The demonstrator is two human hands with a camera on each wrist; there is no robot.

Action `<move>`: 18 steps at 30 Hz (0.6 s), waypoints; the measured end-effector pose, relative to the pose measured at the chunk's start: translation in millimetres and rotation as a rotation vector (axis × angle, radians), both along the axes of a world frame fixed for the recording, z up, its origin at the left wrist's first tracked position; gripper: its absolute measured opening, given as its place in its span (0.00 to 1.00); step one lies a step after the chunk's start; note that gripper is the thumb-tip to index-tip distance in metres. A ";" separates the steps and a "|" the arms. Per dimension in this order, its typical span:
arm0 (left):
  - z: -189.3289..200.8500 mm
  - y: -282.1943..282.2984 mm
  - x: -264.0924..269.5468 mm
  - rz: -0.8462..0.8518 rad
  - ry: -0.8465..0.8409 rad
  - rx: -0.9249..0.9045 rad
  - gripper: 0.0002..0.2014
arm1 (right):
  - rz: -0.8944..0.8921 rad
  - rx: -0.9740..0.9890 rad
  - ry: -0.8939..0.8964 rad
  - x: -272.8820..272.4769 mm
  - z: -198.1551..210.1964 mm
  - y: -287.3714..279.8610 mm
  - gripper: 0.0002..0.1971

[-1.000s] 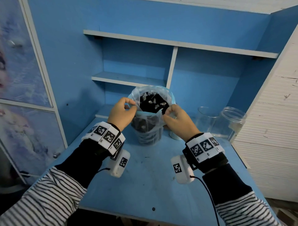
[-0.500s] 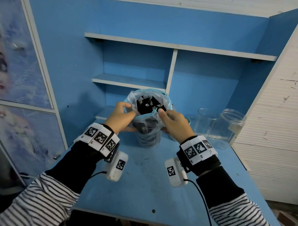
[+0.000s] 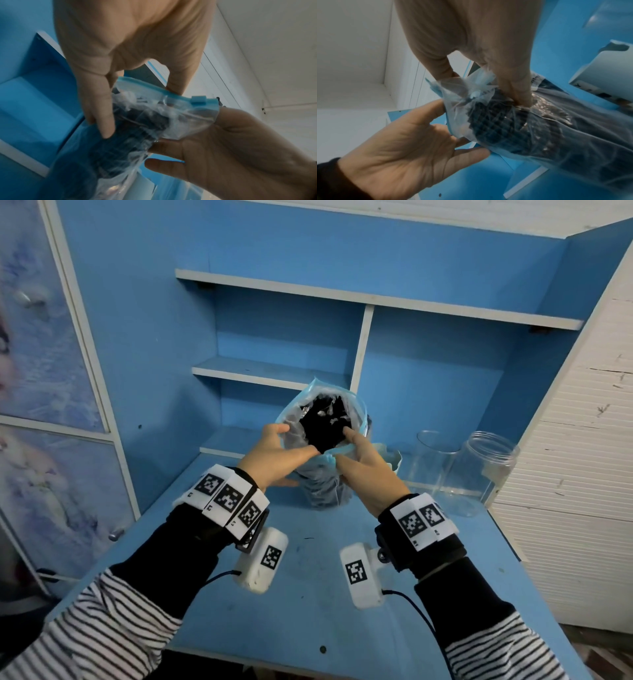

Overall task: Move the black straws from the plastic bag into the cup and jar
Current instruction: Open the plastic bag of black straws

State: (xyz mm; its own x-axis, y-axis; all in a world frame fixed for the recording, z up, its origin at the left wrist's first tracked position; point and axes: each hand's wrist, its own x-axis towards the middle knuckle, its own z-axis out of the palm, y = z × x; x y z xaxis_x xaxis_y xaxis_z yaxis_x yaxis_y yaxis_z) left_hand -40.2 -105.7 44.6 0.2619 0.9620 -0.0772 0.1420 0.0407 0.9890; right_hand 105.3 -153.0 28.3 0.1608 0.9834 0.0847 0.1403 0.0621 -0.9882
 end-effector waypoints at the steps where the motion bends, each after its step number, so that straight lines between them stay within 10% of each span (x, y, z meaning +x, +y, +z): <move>1: -0.6 0.4 -1.1 -0.008 -0.019 -0.006 0.38 | -0.004 -0.008 -0.024 0.0 -0.3 -0.3 0.33; 18: 5.8 7.3 -3.6 0.020 -0.048 0.203 0.46 | 0.000 0.115 -0.134 -0.8 5.2 0.5 0.46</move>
